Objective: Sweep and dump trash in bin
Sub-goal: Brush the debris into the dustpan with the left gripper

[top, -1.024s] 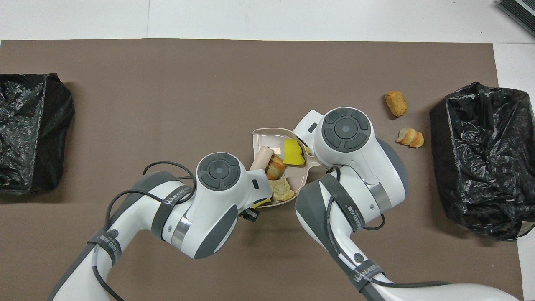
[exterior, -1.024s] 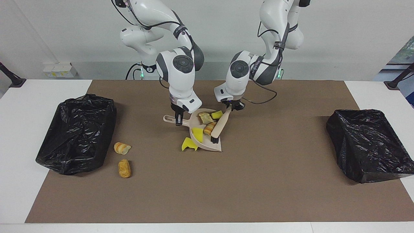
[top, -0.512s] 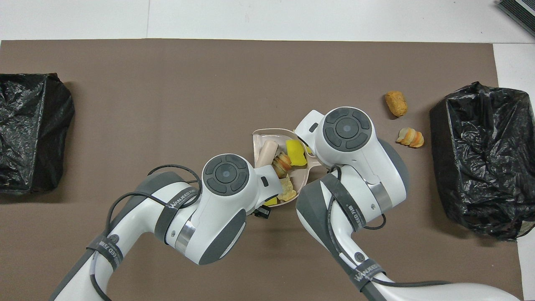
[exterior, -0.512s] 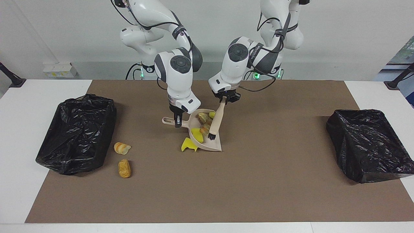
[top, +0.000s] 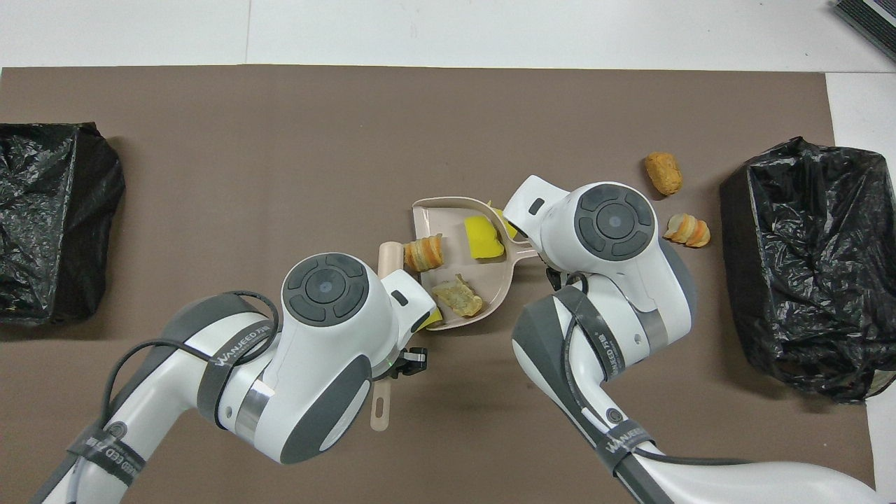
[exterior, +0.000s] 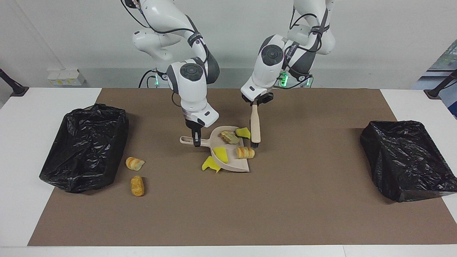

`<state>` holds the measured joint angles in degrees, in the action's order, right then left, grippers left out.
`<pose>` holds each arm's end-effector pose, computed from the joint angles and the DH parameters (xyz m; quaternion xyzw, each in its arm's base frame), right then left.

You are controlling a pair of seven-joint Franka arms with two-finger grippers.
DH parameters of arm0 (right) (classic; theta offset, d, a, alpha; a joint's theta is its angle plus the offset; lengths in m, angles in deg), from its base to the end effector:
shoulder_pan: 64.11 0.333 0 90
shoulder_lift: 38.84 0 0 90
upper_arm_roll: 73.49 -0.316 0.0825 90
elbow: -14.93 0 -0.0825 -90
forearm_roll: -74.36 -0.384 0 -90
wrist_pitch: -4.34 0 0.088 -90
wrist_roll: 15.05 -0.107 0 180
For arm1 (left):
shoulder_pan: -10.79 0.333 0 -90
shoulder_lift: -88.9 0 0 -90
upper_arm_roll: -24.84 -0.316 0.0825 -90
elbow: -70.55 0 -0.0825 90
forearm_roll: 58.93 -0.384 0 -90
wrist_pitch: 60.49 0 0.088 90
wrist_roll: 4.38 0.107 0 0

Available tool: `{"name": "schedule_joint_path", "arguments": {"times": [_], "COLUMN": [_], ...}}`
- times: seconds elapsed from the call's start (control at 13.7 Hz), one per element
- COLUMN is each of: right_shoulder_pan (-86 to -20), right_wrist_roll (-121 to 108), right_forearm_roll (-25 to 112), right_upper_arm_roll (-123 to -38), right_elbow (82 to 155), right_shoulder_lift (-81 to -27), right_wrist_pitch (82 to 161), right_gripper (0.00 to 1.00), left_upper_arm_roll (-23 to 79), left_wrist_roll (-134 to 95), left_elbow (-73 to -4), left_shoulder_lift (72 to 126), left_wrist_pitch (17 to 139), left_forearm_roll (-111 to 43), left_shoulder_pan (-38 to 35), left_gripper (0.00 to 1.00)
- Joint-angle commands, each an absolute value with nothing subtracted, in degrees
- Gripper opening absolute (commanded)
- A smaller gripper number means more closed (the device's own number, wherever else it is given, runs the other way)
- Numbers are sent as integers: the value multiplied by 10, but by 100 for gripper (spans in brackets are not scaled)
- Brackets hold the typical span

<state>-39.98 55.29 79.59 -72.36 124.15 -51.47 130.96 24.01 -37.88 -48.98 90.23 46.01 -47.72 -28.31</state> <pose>0.5680 0.2384 0.3916 0.6659 0.7438 0.0220 0.0532 0.3999 -0.3347 0.3966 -0.9882 0.0019 0.1531 0.0006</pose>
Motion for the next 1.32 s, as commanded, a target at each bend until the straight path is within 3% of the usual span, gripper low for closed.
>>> {"name": "schedule_joint_path", "arguments": {"times": [0.0,0.15,0.44,0.8,1.1,1.24], "right_shoulder_pan": [-408,-407,-402,-407,-411,-419], "right_wrist_roll": [582,583,571,578,590,590], "right_forearm_roll": [775,775,775,775,775,767], "right_upper_arm_roll": [-730,-730,-730,-730,-730,-730], "right_elbow": [1265,1280,1281,1281,1287,1306], "right_shoulder_lift": [-500,-491,-488,-486,-470,-461], "right_wrist_pitch": [1318,1316,1306,1308,1310,1331], "right_gripper": [0,0,0,0,0,0], "left_upper_arm_roll": [244,246,251,255,285,282], "left_wrist_roll": [-461,-489,-461,-449,-458,-458], "left_elbow": [-564,-581,-543,-463,-441,-434], "left_shoulder_lift": [873,890,935,960,950,918], "left_wrist_pitch": [498,579,666,653,603,548], "left_forearm_roll": [-466,-465,-414,-417,-421,-421], "left_shoulder_pan": [-278,-288,-297,-325,-323,-318], "left_gripper": [0,0,0,0,0,0]}}
